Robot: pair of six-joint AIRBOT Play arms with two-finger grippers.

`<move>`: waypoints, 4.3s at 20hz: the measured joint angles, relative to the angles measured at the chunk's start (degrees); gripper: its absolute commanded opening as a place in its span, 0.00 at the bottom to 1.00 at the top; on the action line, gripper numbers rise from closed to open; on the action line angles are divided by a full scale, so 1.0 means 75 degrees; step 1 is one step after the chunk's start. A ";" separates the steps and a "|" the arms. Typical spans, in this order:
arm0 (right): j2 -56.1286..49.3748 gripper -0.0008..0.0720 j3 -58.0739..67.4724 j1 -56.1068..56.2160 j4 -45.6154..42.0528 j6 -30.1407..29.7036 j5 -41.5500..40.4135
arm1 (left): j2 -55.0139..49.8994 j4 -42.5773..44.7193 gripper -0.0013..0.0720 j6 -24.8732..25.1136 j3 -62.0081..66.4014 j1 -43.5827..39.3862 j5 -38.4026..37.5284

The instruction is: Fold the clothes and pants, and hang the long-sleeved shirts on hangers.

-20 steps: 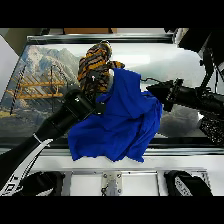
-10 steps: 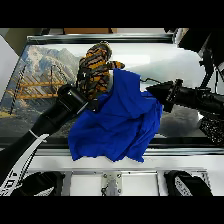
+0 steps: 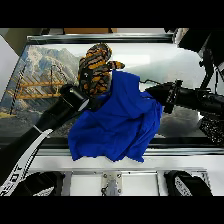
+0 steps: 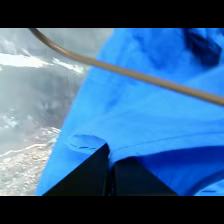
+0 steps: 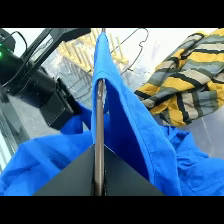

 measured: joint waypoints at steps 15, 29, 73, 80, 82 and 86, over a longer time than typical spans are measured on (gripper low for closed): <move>0.0055 0.01 0.0000 -0.0003 0.0542 0.0227 0.0519 | 0.0379 -0.1046 0.03 0.0670 0.0006 0.1367 0.0498; 0.0119 0.01 0.0000 -0.0003 -0.0224 0.0460 0.1032 | 0.0694 -0.1285 0.03 0.1303 0.0015 0.1926 0.0388; -0.0195 0.01 -0.2422 -0.0198 0.2634 -0.2702 0.1632 | 0.2547 -0.0525 0.03 0.2436 0.2352 0.0061 -0.2014; -0.0370 0.01 -0.2544 0.0286 0.3523 -0.3127 0.2110 | 0.1335 0.0076 0.03 0.2503 0.4564 -0.0860 -0.3212; -0.0323 0.01 -0.2498 0.0411 0.3695 -0.3159 0.2145 | 0.0927 0.0122 0.03 0.2629 0.5109 -0.0976 -0.3453; -0.0286 0.01 -0.2285 0.0522 0.3853 -0.3040 0.2139 | 0.0463 0.0219 0.03 0.2812 0.5712 -0.1061 -0.3806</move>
